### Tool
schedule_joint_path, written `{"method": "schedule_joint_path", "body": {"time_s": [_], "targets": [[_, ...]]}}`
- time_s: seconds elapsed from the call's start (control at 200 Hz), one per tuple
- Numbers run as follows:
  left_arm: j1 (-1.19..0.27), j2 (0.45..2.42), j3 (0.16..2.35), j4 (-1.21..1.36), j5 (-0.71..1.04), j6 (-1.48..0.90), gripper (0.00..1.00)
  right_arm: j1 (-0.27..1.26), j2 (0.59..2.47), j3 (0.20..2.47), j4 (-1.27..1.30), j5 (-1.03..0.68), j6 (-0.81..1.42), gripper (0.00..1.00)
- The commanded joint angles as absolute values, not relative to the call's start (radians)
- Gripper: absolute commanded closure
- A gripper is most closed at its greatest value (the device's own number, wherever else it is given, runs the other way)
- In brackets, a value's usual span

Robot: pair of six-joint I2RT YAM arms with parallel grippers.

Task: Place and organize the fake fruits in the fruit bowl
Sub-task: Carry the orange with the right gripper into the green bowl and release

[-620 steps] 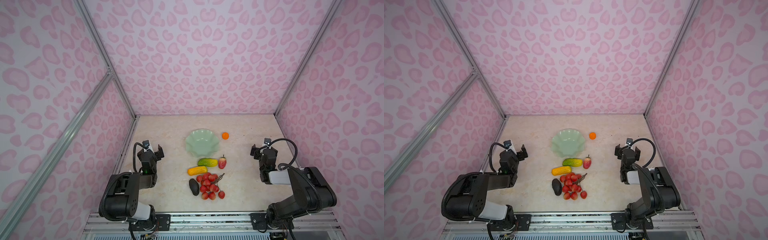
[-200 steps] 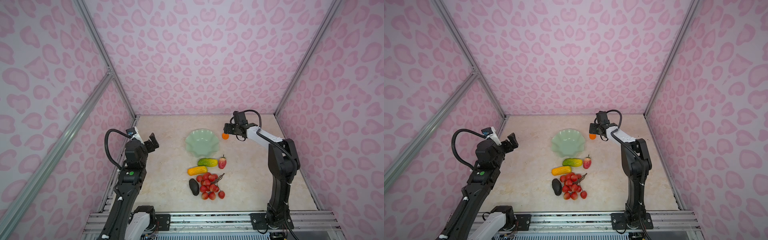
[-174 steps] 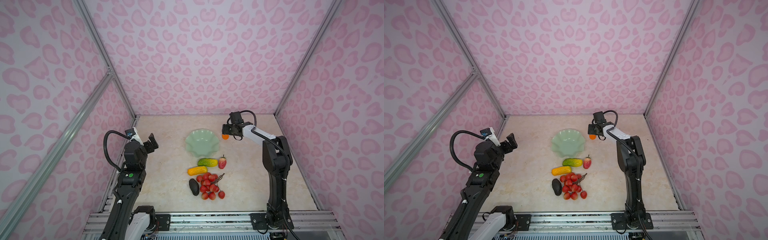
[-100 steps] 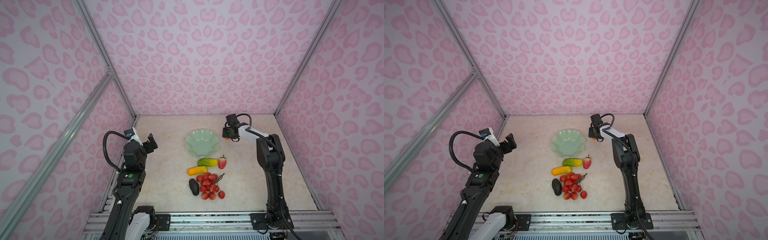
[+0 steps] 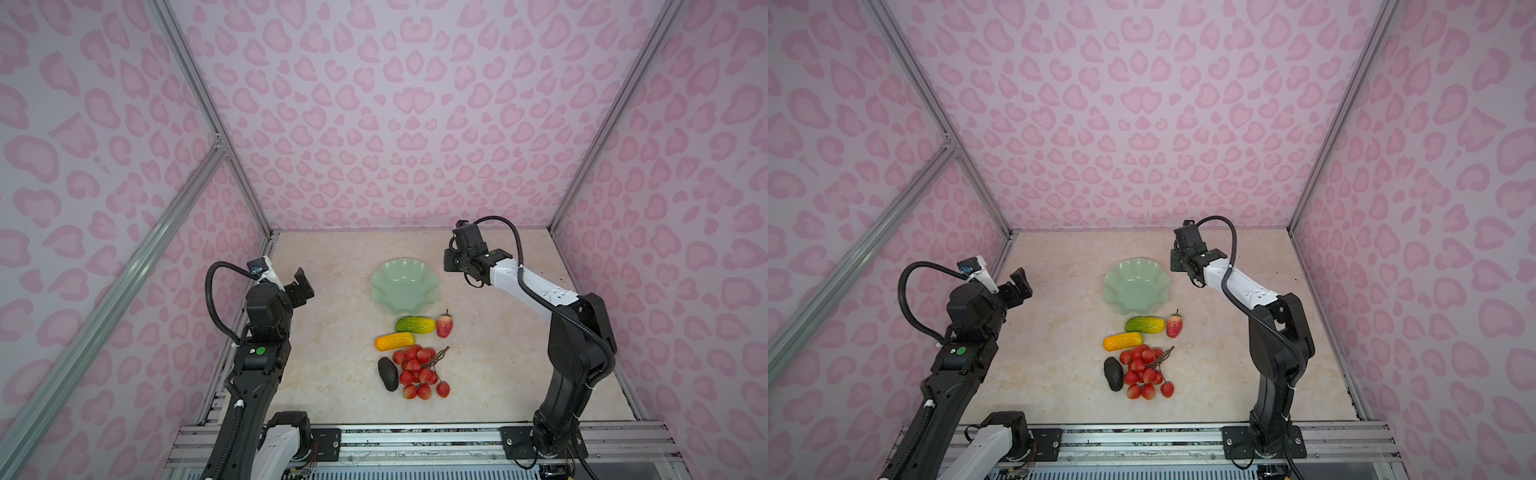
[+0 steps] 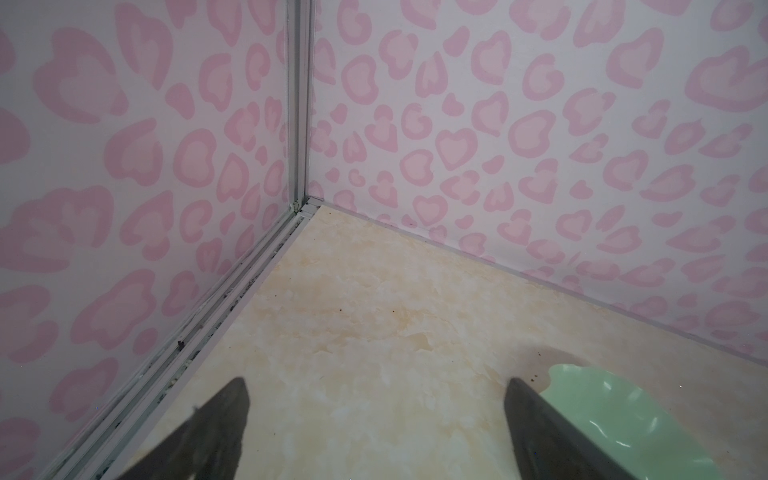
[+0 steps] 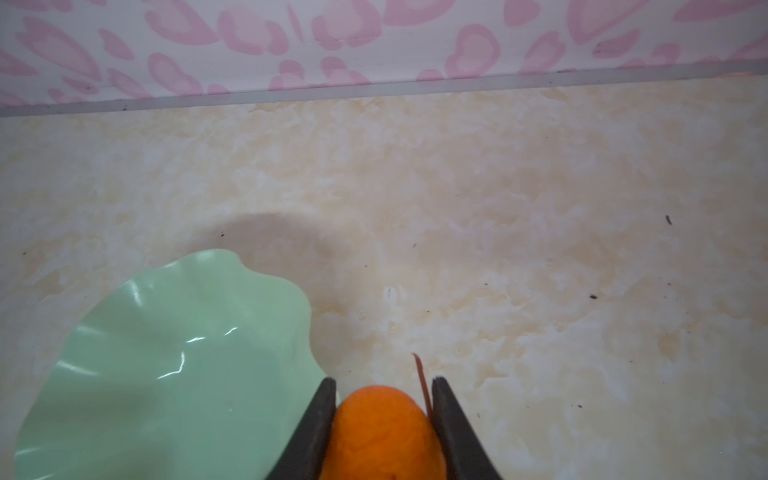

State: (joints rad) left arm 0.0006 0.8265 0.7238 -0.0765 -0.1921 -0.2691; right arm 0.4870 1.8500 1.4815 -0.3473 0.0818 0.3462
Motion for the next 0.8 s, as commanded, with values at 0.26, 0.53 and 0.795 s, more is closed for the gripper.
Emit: {"method": "schedule_joint_path", "body": {"time_s": [0.26,0.53,0.795], "targets": [[0.003,0.819,0.733,-0.086,-0.189,-0.285,0.03,0.656,2.106,1.67,-0.399,0.027,0.33,0.65],[0.003,0.842,0.739,-0.097,-0.164,-0.298,0.03,0.667,2.267,1.778,-0.438,0.033,0.331,0.54],[0.004,0.893,0.763,-0.133,-0.046,-0.327,0.01,0.666,2.254,1.757,-0.389,0.019,0.359,0.33]]}}
